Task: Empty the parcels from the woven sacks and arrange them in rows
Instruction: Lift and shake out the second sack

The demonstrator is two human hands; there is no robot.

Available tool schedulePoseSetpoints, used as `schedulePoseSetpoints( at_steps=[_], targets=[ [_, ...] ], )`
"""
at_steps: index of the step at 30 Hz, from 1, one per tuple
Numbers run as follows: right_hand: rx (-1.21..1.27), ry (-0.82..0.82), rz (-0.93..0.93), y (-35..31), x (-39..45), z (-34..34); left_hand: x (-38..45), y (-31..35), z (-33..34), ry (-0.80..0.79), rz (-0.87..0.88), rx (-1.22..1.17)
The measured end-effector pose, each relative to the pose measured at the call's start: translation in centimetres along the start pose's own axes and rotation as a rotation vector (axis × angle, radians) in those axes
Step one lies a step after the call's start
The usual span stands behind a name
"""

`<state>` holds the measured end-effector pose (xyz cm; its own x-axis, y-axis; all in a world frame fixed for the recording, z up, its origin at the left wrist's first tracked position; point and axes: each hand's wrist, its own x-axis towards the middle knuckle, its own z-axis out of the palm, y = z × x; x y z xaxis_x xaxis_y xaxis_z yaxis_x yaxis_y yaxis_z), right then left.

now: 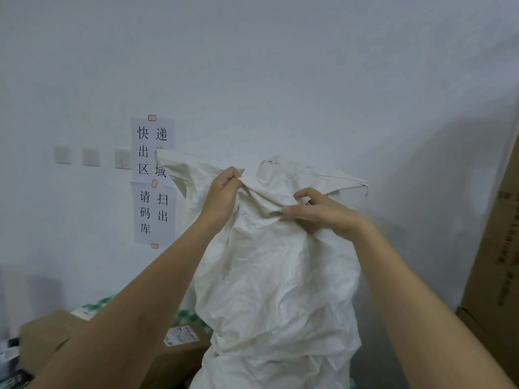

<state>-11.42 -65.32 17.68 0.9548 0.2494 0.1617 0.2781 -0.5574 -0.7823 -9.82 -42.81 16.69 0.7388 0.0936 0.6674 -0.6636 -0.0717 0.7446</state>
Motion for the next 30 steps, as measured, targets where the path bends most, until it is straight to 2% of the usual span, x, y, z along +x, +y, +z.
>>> schedulePoseSetpoints(
  at_steps=[1,5,9,12,16,19,23,26,28,30],
  targets=[
    [-0.017,-0.021,0.001,-0.4,0.0,-0.3,-0.1,0.1,0.0,-0.008,-0.006,-0.023],
    [-0.298,0.136,0.014,-1.1,1.1,1.0,-0.7,0.7,0.7,-0.052,-0.051,-0.077],
    [-0.425,0.059,-0.008,-1.9,2.0,1.9,-1.0,0.9,1.1,-0.169,-0.033,-0.037],
    [-0.539,0.076,-0.034,-2.9,2.7,1.5,-1.1,1.3,0.9,-0.213,-0.031,0.084],
    [-0.362,0.276,-0.152,-3.6,2.9,0.0,-0.2,1.5,-0.4,-0.206,-0.031,0.303],
    [-0.283,0.365,-0.235,-3.5,2.9,0.8,0.6,2.1,-1.1,-0.171,0.001,0.635],
    [-0.146,0.456,-0.314,-3.5,2.9,2.3,1.5,2.6,-2.4,-0.328,-0.091,1.131],
    [-0.133,0.471,-0.323,-3.8,3.4,3.1,2.0,1.7,-2.7,-0.236,-0.109,1.247],
    [-0.169,0.497,-0.33,-4.9,4.0,2.8,2.7,2.0,-2.3,-0.165,-0.024,1.264],
    [-0.14,0.608,-0.412,-6.8,4.2,2.2,3.9,3.0,-1.6,-0.06,0.131,1.217]
  ],
)
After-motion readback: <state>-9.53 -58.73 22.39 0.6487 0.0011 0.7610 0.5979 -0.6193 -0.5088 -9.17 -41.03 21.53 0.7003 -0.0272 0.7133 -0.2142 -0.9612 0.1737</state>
